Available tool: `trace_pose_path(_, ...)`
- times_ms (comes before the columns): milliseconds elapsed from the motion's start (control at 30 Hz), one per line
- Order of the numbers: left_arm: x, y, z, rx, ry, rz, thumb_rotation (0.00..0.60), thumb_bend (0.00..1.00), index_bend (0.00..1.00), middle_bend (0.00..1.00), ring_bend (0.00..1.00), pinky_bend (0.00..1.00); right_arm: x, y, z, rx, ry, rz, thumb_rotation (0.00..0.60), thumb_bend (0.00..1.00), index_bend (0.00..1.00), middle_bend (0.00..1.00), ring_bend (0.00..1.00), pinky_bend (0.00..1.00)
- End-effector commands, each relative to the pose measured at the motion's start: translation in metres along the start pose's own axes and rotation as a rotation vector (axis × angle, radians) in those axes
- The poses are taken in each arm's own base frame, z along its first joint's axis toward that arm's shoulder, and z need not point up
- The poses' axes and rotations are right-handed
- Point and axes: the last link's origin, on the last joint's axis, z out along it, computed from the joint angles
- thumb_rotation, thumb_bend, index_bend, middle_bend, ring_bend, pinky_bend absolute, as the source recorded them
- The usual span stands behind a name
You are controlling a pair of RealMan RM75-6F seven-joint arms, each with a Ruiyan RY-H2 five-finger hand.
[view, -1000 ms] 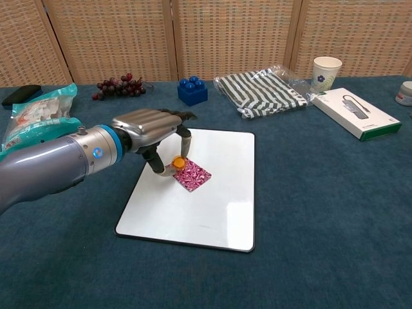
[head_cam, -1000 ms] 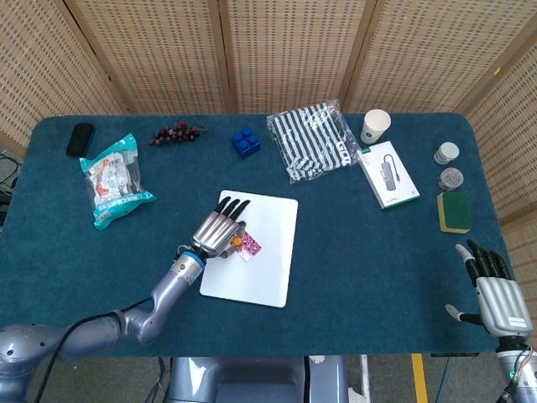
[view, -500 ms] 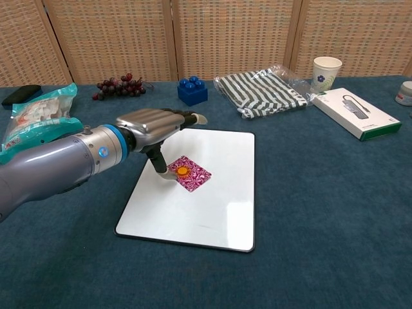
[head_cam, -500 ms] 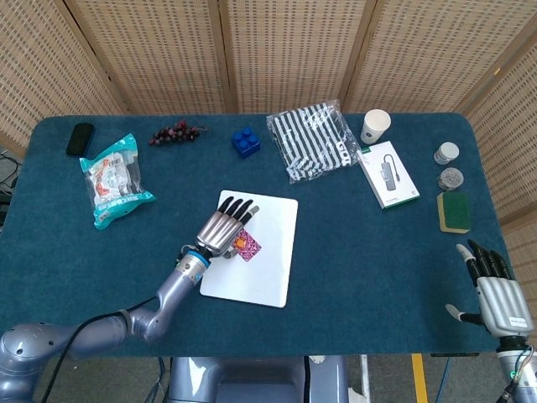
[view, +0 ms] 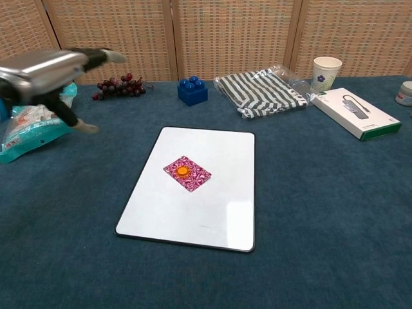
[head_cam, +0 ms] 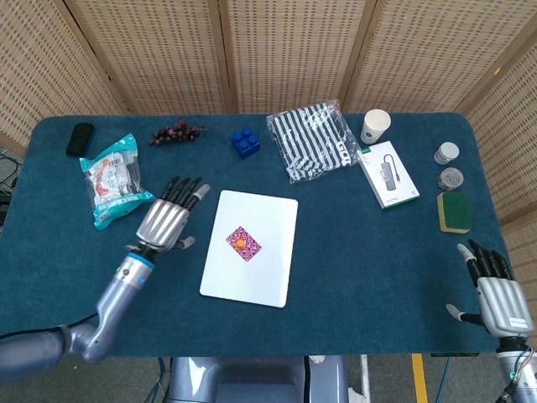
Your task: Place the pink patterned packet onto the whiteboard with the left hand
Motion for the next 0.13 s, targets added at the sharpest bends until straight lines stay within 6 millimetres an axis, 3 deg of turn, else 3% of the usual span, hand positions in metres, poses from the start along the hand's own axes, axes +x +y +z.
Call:
trace_pose_path(33, 0.01, -0.053, -0.08, 0.185, 0.068, 0.029, 0.6, 0.0, 0.0, 0.0, 0.0, 0.0, -0.001, -0.003, 0.0, 0.005, 0.003, -0.018, 0.6, 0.0, 0.0, 0.0, 0.0, 0.0)
trace_pose_path(133, 0.011, -0.069, -0.11, 0.247, 0.069, -0.014, 0.6, 0.0, 0.0, 0.0, 0.0, 0.0, -0.001, -0.004, 0.001, 0.004, 0.005, -0.021, 0.6, 0.0, 0.0, 0.0, 0.0, 0.0)
